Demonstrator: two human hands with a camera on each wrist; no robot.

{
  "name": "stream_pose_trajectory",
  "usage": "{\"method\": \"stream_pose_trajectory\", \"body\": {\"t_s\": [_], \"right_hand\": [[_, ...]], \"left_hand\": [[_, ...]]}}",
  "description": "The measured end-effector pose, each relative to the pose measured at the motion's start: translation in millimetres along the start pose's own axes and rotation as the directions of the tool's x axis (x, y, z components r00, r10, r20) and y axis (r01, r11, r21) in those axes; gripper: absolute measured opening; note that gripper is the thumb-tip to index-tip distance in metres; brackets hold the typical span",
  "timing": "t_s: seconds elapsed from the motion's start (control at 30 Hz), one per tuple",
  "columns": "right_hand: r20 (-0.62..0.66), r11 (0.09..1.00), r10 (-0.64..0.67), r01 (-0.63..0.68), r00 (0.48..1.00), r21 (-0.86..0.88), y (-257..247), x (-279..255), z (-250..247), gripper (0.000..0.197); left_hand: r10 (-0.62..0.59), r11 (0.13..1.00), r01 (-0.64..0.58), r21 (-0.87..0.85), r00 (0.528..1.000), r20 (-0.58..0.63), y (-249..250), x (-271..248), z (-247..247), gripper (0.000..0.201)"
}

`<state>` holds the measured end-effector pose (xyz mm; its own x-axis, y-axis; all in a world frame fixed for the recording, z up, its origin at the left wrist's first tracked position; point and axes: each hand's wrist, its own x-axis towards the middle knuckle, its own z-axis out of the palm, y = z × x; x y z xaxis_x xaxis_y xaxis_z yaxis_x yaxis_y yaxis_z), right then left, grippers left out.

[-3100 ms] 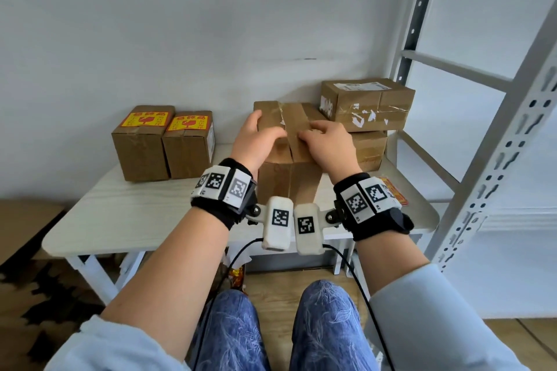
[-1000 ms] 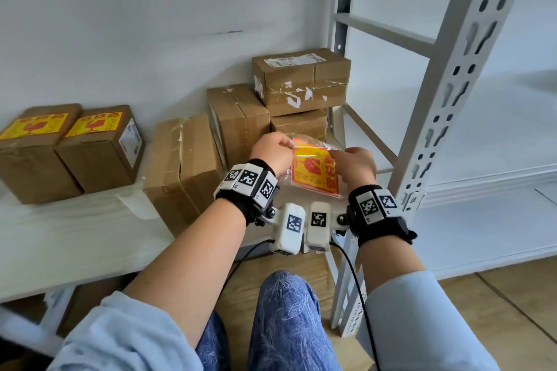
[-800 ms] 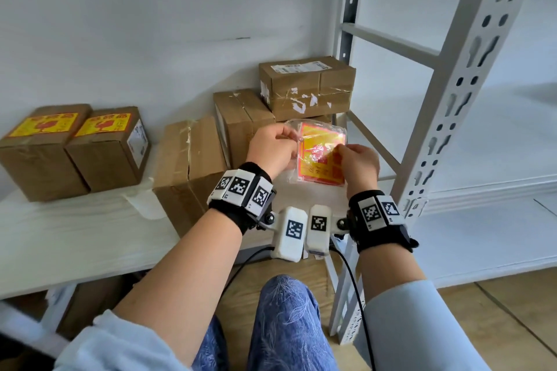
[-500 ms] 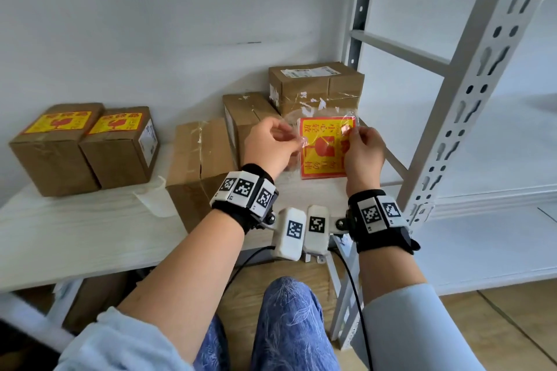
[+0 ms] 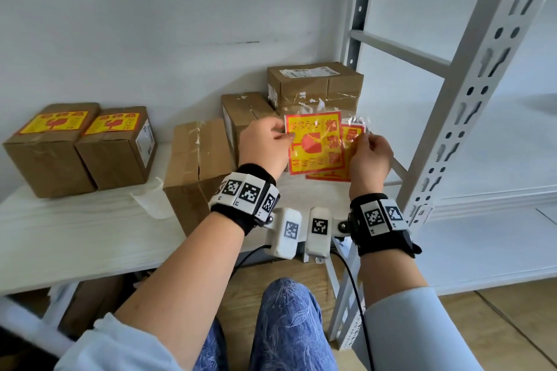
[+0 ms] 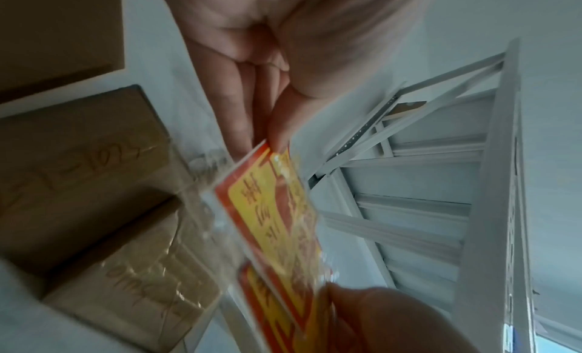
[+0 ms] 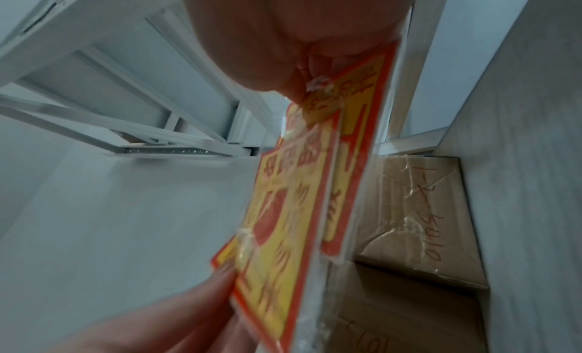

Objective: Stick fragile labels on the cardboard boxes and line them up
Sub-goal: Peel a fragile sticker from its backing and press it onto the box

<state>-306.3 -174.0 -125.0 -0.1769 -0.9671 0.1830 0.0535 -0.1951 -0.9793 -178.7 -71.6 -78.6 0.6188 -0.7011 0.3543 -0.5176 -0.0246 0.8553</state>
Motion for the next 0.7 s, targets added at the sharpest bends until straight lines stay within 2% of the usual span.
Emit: {"method": "stream_pose_trajectory", "body": {"t_s": [0.2, 0.27, 0.33, 0.4, 0.5, 0.6, 0.67, 0.7], "right_hand": [[-0.079, 0.979, 0.151, -0.161, 0.985, -0.126, 11, 11, -11, 0.024], [-0.065, 0.96, 0.229, -0.236, 0.971, -0.152, 12, 7, -12, 0.026], [-0.013, 0.935, 0.31, -0.307, 0.951, -0.176, 16, 2, -11, 0.037], [0.045, 0.907, 0.364, -0.343, 0.93, -0.243, 19, -1, -10, 0.054], [0.128, 0.872, 0.351, -0.274, 0.928, -0.405, 28, -2, -6, 0.081], [0.208, 0.775, 0.274, -0.087, 0.939, -0.626, 38, -7, -1, 0.075], [0.259, 0.651, 0.225, 0.053, 0.939, -0.757, 41, -10, 1, 0.071], [0.277, 0.575, 0.211, 0.11, 0.938, -0.811, 39, -12, 3, 0.07]], "left_hand": [[0.129, 0.978, -0.099, 0.185, 0.979, -0.159, 15, 7, -25, 0.004], [0.147, 0.978, -0.11, 0.177, 0.966, -0.214, 20, 11, -33, 0.008], [0.118, 0.986, -0.084, 0.147, 0.963, -0.241, 24, 12, -39, 0.011], [0.078, 0.992, -0.051, 0.119, 0.97, -0.231, 26, 13, -42, 0.005], [0.05, 0.997, -0.039, 0.06, 0.981, -0.186, 25, 9, -42, 0.009], [0.049, 0.999, -0.047, 0.02, 0.992, -0.118, 20, 6, -42, 0.005], [0.04, 0.999, -0.041, -0.01, 0.995, -0.087, 19, 5, -43, 0.021], [0.034, 0.999, -0.036, -0.019, 0.996, -0.088, 18, 5, -44, 0.019]]}}
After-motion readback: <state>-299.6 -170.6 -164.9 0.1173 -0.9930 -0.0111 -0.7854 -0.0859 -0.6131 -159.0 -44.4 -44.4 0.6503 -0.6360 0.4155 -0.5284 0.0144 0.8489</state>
